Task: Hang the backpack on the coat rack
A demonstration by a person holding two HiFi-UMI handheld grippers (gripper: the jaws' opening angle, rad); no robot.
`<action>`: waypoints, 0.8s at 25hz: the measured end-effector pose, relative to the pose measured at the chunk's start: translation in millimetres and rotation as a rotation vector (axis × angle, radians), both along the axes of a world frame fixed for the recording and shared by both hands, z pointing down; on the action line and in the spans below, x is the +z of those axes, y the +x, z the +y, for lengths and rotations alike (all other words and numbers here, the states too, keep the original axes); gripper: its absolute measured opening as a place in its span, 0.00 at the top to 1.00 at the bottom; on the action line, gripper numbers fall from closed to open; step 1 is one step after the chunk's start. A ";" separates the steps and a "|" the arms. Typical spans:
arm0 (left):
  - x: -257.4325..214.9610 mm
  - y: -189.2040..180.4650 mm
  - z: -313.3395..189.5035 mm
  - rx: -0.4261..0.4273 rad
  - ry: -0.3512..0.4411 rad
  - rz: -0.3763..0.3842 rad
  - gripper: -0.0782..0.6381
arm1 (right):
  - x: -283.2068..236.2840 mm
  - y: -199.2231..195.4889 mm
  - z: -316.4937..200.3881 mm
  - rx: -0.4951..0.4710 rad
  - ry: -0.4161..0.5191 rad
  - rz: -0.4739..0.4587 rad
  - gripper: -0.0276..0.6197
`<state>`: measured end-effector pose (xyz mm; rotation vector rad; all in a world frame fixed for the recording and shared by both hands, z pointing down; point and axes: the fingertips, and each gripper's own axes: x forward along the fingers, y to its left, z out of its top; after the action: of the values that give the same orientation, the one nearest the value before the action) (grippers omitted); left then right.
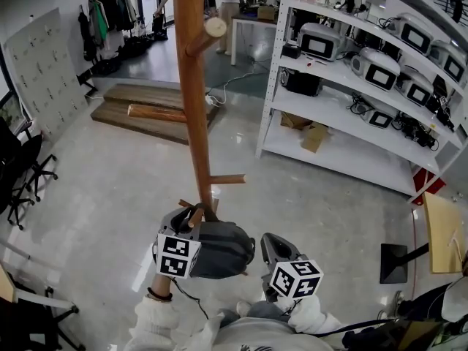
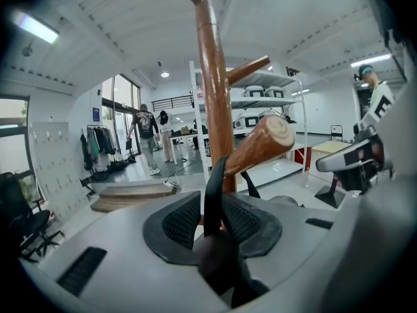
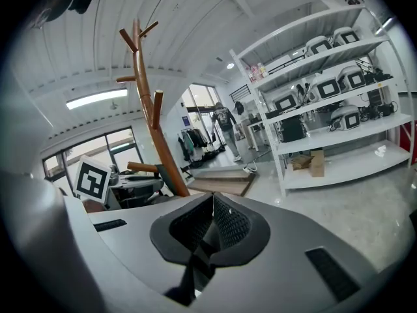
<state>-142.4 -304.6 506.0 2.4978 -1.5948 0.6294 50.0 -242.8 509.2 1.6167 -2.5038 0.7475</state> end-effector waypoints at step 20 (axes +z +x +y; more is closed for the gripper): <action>-6.5 -9.7 101.6 -0.082 -0.018 0.297 0.69 | 4.3 -17.8 34.0 -0.052 0.000 0.003 0.94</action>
<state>-152.1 -203.0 499.5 2.3637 -1.5605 0.2454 32.2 -208.8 513.5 1.5450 -2.5330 0.7387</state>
